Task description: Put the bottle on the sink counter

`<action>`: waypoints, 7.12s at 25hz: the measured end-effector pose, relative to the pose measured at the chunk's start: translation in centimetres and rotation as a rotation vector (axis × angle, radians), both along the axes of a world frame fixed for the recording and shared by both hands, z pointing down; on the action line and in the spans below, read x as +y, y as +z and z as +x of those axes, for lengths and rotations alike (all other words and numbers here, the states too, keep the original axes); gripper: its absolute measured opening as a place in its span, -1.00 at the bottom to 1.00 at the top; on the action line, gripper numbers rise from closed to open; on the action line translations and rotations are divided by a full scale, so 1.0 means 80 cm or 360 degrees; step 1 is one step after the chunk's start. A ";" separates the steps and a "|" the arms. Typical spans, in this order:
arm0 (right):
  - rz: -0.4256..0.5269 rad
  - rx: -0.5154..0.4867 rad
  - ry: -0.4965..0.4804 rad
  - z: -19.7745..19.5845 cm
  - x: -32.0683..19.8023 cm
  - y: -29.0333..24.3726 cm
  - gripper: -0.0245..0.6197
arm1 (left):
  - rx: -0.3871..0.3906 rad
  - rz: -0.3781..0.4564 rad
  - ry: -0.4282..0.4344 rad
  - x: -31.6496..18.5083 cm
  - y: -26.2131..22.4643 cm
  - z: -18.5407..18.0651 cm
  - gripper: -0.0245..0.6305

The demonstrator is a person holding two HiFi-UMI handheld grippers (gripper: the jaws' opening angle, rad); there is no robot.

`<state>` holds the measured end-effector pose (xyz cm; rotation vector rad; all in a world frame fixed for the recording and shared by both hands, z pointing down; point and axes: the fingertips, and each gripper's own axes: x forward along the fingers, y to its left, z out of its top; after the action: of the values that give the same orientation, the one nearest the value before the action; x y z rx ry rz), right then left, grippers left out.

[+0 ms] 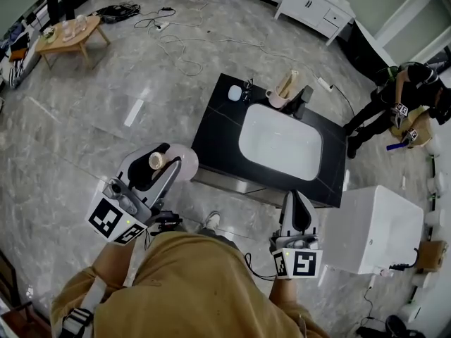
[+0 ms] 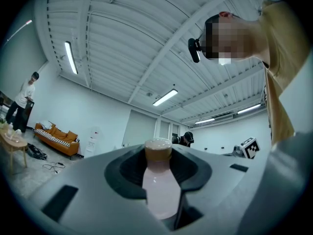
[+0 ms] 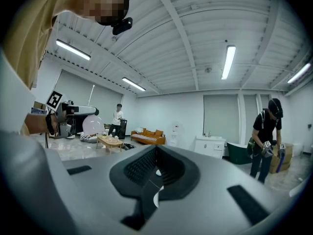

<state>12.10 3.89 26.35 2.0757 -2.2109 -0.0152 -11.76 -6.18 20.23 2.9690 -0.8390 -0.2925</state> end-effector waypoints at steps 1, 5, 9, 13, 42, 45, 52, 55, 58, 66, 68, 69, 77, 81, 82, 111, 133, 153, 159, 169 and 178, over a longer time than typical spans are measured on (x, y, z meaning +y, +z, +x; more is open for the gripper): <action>-0.0002 -0.0004 -0.0003 0.003 -0.002 0.001 -0.90 | -0.0008 0.0002 0.0000 -0.001 0.001 0.004 -0.54; -0.0015 -0.0025 -0.0028 0.008 -0.013 0.008 -0.90 | -0.0039 0.0011 -0.0011 -0.011 0.006 0.018 -0.54; -0.0031 -0.0030 -0.0067 0.005 -0.026 0.015 -0.91 | -0.0067 0.0017 -0.0018 -0.026 0.014 0.028 -0.54; -0.0045 -0.0036 -0.0093 0.008 -0.038 0.022 -0.90 | -0.0092 0.0017 -0.0029 -0.043 0.025 0.040 -0.54; -0.0206 -0.0074 -0.0124 0.034 -0.078 0.085 -0.90 | -0.0244 0.0041 -0.0035 -0.139 0.131 0.114 -0.53; -0.0223 -0.0066 -0.0145 0.034 -0.086 0.093 -0.90 | -0.0258 0.0039 -0.0036 -0.149 0.144 0.122 -0.53; -0.0261 -0.0078 -0.0170 0.037 -0.095 0.111 -0.91 | -0.0307 0.0001 -0.0039 -0.170 0.179 0.139 -0.53; -0.0285 -0.0083 -0.0171 0.039 -0.098 0.119 -0.90 | -0.0335 -0.0014 -0.0039 -0.179 0.195 0.145 -0.54; -0.0289 -0.0086 -0.0173 0.041 -0.102 0.126 -0.90 | -0.0357 -0.0027 -0.0038 -0.188 0.211 0.150 -0.54; -0.0337 -0.0101 -0.0179 0.041 -0.104 0.150 -0.90 | -0.0404 -0.0043 -0.0033 -0.209 0.254 0.168 -0.54; -0.0352 -0.0105 -0.0178 0.042 -0.105 0.157 -0.90 | -0.0415 -0.0043 -0.0034 -0.215 0.265 0.173 -0.53; -0.0360 -0.0106 -0.0178 0.043 -0.105 0.160 -0.90 | -0.0421 -0.0045 -0.0034 -0.217 0.271 0.175 -0.54; -0.0399 -0.0118 -0.0188 0.047 -0.113 0.183 -0.90 | -0.0460 -0.0071 -0.0022 -0.238 0.313 0.190 -0.53; -0.0428 -0.0127 -0.0183 0.049 -0.113 0.194 -0.91 | -0.0481 -0.0101 -0.0018 -0.245 0.330 0.195 -0.53; -0.0433 -0.0128 -0.0181 0.050 -0.114 0.196 -0.91 | -0.0483 -0.0106 -0.0016 -0.247 0.333 0.197 -0.54; -0.0521 -0.0179 -0.0147 0.072 -0.124 0.252 -0.90 | -0.0603 -0.0175 0.0022 -0.277 0.411 0.238 -0.54; -0.0526 -0.0188 -0.0166 0.080 -0.134 0.263 -0.90 | -0.0655 -0.0104 0.0023 -0.278 0.421 0.253 -0.53; -0.0554 -0.0170 -0.0175 0.086 -0.131 0.272 -0.90 | -0.0605 -0.0030 -0.0031 -0.279 0.415 0.260 -0.21; -0.0534 -0.0169 -0.0177 0.089 -0.132 0.264 -0.91 | -0.0626 -0.0013 -0.0064 -0.279 0.412 0.255 -0.21; -0.0499 -0.0144 -0.0198 0.080 -0.135 0.252 -0.91 | -0.0641 0.0026 -0.0084 -0.274 0.393 0.243 -0.23; -0.0405 -0.0152 -0.0192 0.072 -0.137 0.221 -0.90 | -0.0649 0.0023 -0.0052 -0.256 0.373 0.238 -0.27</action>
<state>17.85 -7.09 44.01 1.8430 -2.2517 0.3439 7.25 -26.68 50.10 3.0767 -0.9178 0.3203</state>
